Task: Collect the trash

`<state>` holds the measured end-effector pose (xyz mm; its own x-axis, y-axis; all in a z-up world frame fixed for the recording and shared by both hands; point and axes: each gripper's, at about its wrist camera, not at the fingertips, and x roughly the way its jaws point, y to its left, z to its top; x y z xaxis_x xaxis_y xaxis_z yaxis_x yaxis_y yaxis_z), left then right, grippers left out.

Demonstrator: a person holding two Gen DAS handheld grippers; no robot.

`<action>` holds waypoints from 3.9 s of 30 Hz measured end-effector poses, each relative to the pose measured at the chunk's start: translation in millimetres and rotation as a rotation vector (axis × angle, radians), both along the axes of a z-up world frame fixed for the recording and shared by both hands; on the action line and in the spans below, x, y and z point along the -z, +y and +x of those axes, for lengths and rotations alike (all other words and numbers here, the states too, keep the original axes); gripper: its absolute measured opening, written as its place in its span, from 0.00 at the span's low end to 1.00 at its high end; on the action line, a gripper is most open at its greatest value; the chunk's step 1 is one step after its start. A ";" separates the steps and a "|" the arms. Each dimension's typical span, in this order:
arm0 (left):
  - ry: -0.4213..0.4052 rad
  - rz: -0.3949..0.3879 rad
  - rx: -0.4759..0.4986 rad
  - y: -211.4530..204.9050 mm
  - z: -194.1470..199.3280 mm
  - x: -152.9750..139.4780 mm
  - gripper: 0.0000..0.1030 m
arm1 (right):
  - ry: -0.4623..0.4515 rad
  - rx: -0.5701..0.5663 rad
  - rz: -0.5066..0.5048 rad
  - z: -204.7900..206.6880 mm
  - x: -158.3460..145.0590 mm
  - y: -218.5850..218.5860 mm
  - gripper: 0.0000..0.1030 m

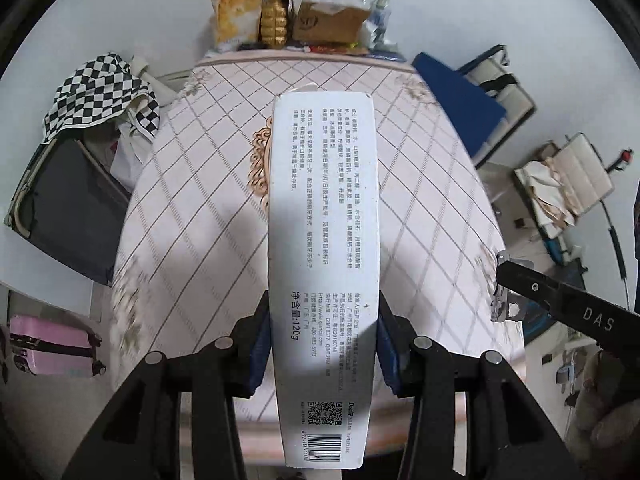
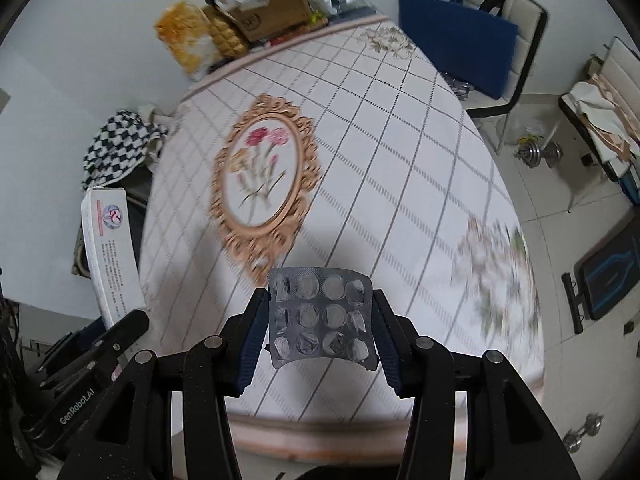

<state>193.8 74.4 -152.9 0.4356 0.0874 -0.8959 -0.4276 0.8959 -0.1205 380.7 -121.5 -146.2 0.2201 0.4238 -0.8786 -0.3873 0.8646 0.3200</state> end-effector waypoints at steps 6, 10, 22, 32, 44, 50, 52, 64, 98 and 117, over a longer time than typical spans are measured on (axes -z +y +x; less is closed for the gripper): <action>-0.010 -0.025 0.048 -19.8 -103.2 -7.2 0.41 | 0.028 0.060 0.050 -138.2 -9.5 -38.6 0.51; 0.048 -0.076 0.043 -30.8 -161.9 13.4 0.41 | 0.099 0.058 0.042 -213.2 16.2 -62.2 0.51; 0.322 -0.297 -0.034 -68.5 -237.5 209.3 0.41 | 0.445 0.062 -0.044 -318.1 220.4 -120.8 0.51; 0.437 -0.406 -0.083 -42.7 -201.6 462.5 0.41 | 0.601 0.130 -0.025 -283.1 484.2 -105.3 0.51; 0.450 -0.440 -0.143 -14.7 -213.6 552.3 0.94 | 0.657 0.087 0.026 -264.3 617.4 -52.0 0.79; 0.421 -0.331 -0.143 -10.2 -232.5 504.3 0.94 | 0.627 0.058 0.048 -272.9 589.5 -52.6 0.98; 0.417 -0.282 -0.144 -9.0 -237.1 486.9 0.94 | 0.602 0.035 0.024 -276.3 571.3 -53.7 0.98; 0.455 -0.131 -0.089 -48.6 -270.4 331.0 0.94 | 0.223 -0.168 -0.294 -328.0 368.0 -67.6 0.98; 0.053 -0.283 0.024 -106.7 -321.9 -50.4 0.94 | 0.163 -0.225 -0.030 -419.0 -97.6 -162.3 0.98; -0.010 -0.303 0.023 -113.9 -341.0 -78.4 0.98 | 0.178 -0.298 0.034 -430.4 -125.6 -161.5 1.00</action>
